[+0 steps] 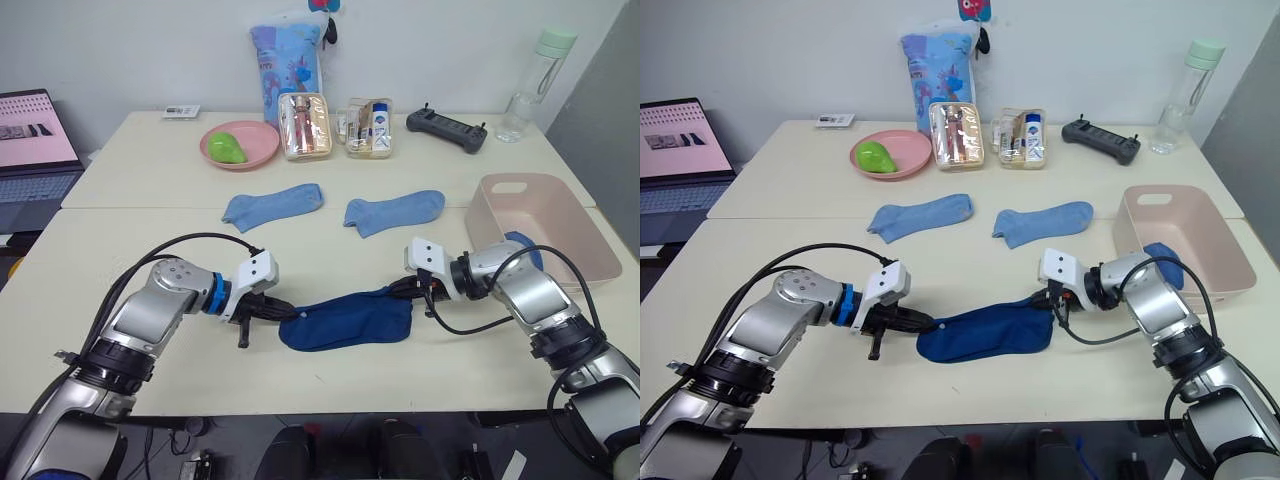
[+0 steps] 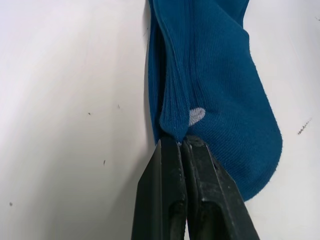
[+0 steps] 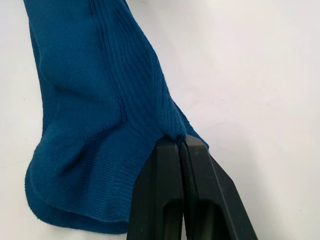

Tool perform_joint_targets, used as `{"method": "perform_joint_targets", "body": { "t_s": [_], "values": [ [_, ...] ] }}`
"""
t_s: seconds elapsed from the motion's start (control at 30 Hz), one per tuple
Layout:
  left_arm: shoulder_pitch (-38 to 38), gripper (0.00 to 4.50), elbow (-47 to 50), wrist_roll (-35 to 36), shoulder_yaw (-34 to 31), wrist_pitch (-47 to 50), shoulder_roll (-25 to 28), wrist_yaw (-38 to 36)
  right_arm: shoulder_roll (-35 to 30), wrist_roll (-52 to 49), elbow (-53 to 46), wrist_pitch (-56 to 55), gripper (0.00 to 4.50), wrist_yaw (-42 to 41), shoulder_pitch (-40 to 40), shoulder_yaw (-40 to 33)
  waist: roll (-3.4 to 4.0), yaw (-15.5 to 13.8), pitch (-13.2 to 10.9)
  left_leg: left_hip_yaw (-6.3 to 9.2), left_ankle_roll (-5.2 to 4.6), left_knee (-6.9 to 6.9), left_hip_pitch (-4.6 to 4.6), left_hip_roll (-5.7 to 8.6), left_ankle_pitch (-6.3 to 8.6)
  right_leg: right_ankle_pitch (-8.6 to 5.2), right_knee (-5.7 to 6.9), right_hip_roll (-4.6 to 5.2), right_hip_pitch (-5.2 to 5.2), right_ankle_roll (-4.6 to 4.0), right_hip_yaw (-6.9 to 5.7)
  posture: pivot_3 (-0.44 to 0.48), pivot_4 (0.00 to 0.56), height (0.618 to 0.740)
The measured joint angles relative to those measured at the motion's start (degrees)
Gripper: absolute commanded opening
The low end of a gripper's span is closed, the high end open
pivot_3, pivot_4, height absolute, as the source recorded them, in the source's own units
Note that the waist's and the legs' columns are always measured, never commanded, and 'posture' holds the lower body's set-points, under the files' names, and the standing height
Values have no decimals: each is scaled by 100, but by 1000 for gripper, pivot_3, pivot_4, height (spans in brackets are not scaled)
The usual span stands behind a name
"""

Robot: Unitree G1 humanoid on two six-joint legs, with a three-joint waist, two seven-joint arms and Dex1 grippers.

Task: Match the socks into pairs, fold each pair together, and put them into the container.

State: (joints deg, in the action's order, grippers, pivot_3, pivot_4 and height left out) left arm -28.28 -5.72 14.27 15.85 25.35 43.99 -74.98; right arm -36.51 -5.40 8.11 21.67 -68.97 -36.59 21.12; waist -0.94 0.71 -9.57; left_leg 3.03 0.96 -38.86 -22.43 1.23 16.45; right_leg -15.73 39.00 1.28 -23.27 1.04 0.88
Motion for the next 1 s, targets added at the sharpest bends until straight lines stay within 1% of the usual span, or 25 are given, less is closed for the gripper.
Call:
{"method": "perform_joint_targets", "body": {
  "t_s": [0.03, 0.1, 0.13, 0.27, 0.3, 0.33, 0.4, 0.47, 0.5, 0.57, 0.63, 0.67, 0.73, 0.8, 0.83, 0.87, 0.9, 0.93, 1.0],
  "values": [
    [-10, 211, -31, -16, 0, -17, -16, -25, 0, 1, 2, 0, 6, -12, 0, 0, 0, 6, 0, 0, 0, 0, 0, 0, 0, 0, 0, 0, 0, 0, 0, 0, 150, 740],
    [-17, 627, -69, -45, 0, -97, -30, -70, 1, 1, 5, 3, 473, -12, 0, -4, 0, 23, 0, 0, 0, 0, 0, 0, 0, 0, 0, 0, 0, 0, 0, 0, 150, 740],
    [-17, 948, -69, -51, 0, -124, -38, -76, 1, -1, 7, 9, 713, 4, 0, -13, 0, 28, 0, 0, 0, 0, 0, 0, 0, 0, 0, 0, 0, 0, 0, 0, 150, 740],
    [-11, 2182, -70, -83, -5, -233, -29, -90, -102, -38, -25, 17, 2087, 12, 8, -98, 0, 29, 0, 1, 0, 0, 0, 0, 0, 0, 0, 0, 0, 0, 0, 0, 150, 740],
    [12, 2597, -68, -78, -40, -238, -8, -101, -173, -46, -76, 27, 2484, 6, 18, -173, 0, 30, 0, 1, 0, 0, -1, 0, 0, 0, -1, 0, 0, 0, 1, 0, 150, 740],
    [61, 2803, -58, -62, -85, -241, 63, -107, -258, -62, -147, 47, 2503, 4, 29, -265, 0, 33, 0, 1, 0, 0, -1, 0, 0, 0, -1, 0, 0, 0, 0, 0, 150, 740],
    [169, 3454, -58, -64, -280, -363, 177, -43, -415, -192, -360, 172, 2503, -1, 133, -494, 0, 43, 0, 3, 0, 1, -1, -2, 0, 0, -1, 0, -1, 0, -1, 0, 150, 740],
    [347, 3454, -61, -111, -562, -717, 341, 101, -589, -362, -708, 353, 2503, -20, 297, -741, 0, 47, 0, 5, 0, 1, -1, -4, 0, 0, -1, 1, -2, 0, -1, 0, 150, 740],
    [450, 3454, -29, -103, -761, -960, 346, 186, -649, -464, -901, 434, 2503, -16, 406, -873, 0, 46, 0, 5, 0, 2, -1, -4, 0, 0, 0, 2, -2, 0, -1, 0, 150, 740],
    [587, 3454, 215, 23, -1061, -1089, 257, 358, -662, -580, -1209, 523, 2503, 31, 553, -984, 0, 44, 0, 5, 0, 1, -1, -4, 0, 0, 0, 5, 1, 0, -2, 0, 150, 740],
    [749, 3454, 711, 181, -1239, -1099, 61, 552, -365, -711, -1440, 483, 2503, 207, 686, -1064, -3, 47, 2, 4, 0, 1, 0, -4, 0, 0, -1, 5, 3, 1, 1, 0, 150, 740],
    [791, 3282, 914, 232, -1236, -1129, -60, 601, -157, -733, -1507, 433, 2326, 309, 725, -1049, -3, 48, 2, 3, 0, 1, -1, -3, 0, 1, 0, 5, 3, 1, 1, 0, 150, 740],
    [896, 2830, 1185, 242, -1231, -1285, -292, 776, 164, -724, -1593, 317, 1888, 508, 831, -974, -2, 56, 2, 4, 0, 1, 0, -3, 0, 1, 1, 4, 3, 1, 0, 0, 150, 740],
    [981, 2264, 1263, 241, -1213, -1346, -498, 933, 357, -690, -1599, 203, 1247, 650, 916, -835, -2, 63, 2, 4, 0, 1, 0, -3, 0, 1, 1, 4, 2, 1, 0, 0, 150, 740],
    [1036, 1884, 1263, 204, -1185, -1393, -612, 1058, 525, -642, -1576, 84, 844, 782, 980, -793, -3, 64, 2, 3, 0, 1, 1, -3, 0, 1, 1, 4, 2, 1, 1, 0, 150, 740],
    [1093, 1559, 1261, 134, -1108, -1470, -734, 1170, 719, -583, -1518, -36, 443, 904, 1057, -716, -3, 66, 3, 3, 0, 1, 1, -3, 0, 1, 2, 4, 3, 1, 0, 0, 150, 740],
    [1153, 1277, 1251, 11, -998, -1578, -824, 1281, 861, -488, -1407, -166, 156, 992, 1122, -593, -3, 71, 3, 3, 1, 1, 1, -2, 0, 1, 1, 4, 3, 1, 0, 0, 150, 740],
    [1223, 915, 1230, -98, -881, -1665, -892, 1355, 929, -445, -1317, -257, 0, 1047, 1198, -485, -2, 71, 3, 2, 0, 1, 3, 0, 0, 1, 1, 4, 4, 1, 2, 0, 150, 740],
    [1479, 299, 1137, -355, -641, -1830, -983, 1497, 905, -256, -1155, -472, 0, 1040, 1444, -299, -2, 62, 3, 2, 0, 1, 2, 2, 0, 1, -3, 6, 4, 1, 2, 0, 150, 740]
  ]
}}
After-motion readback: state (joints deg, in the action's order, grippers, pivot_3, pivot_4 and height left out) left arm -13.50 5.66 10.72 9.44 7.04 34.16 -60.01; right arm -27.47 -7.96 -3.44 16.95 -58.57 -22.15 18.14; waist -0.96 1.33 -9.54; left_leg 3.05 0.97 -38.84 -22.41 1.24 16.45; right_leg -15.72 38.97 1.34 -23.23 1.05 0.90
